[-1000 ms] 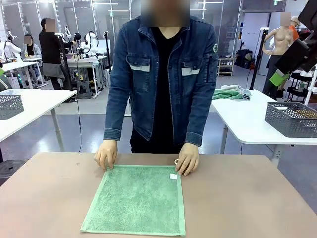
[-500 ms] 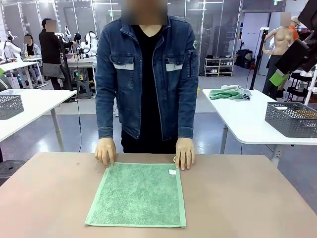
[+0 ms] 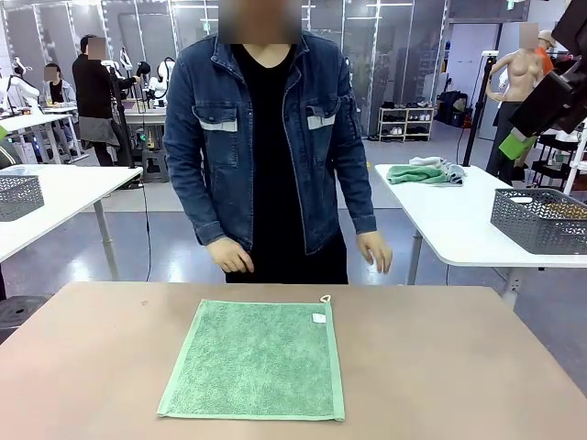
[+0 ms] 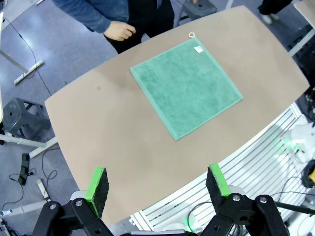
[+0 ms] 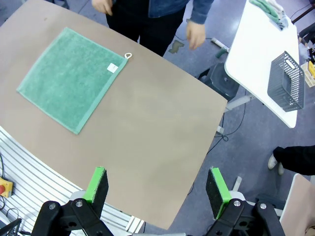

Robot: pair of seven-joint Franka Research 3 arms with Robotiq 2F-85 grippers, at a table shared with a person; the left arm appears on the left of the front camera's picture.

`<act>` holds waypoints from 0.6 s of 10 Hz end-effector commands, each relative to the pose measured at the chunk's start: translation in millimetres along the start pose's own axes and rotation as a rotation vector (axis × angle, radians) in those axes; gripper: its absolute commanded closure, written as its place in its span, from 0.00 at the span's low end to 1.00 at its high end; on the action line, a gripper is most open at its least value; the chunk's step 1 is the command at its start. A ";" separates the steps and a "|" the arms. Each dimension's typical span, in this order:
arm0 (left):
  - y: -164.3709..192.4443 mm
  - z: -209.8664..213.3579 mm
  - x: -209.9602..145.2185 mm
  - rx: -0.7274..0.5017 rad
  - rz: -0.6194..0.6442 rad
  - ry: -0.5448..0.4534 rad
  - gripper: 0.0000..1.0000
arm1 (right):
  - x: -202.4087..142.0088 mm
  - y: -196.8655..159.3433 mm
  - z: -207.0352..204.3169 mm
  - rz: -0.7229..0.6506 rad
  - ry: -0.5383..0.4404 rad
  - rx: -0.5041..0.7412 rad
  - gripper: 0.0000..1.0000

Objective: Fold the towels and place them in the basket.
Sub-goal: When a person lays out a Towel with hook on the table, fold it in half twice.

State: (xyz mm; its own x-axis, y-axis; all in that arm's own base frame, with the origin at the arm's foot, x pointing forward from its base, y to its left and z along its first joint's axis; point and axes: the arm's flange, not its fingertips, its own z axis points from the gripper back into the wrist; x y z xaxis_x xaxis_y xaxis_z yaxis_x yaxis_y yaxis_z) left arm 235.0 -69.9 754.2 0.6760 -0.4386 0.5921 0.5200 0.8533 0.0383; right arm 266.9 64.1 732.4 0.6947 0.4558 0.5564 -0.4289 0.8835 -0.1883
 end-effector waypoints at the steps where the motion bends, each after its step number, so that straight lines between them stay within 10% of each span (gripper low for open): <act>1: -0.5 0.5 1.5 0.001 -0.004 0.000 0.00 | 0.6 -0.3 0.4 -0.001 -0.004 -0.002 0.00; 6: -0.5 0.5 1.5 0.001 -0.004 0.000 0.00 | 0.6 -0.3 0.4 -0.001 -0.004 -0.002 0.00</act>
State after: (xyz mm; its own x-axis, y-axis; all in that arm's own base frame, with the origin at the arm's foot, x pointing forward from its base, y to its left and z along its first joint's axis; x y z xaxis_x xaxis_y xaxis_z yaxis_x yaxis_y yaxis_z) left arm 235.0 -69.9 754.3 0.6760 -0.4386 0.5921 0.5200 0.8533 0.0383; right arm 266.9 64.1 732.4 0.6947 0.4558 0.5564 -0.4289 0.8835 -0.1883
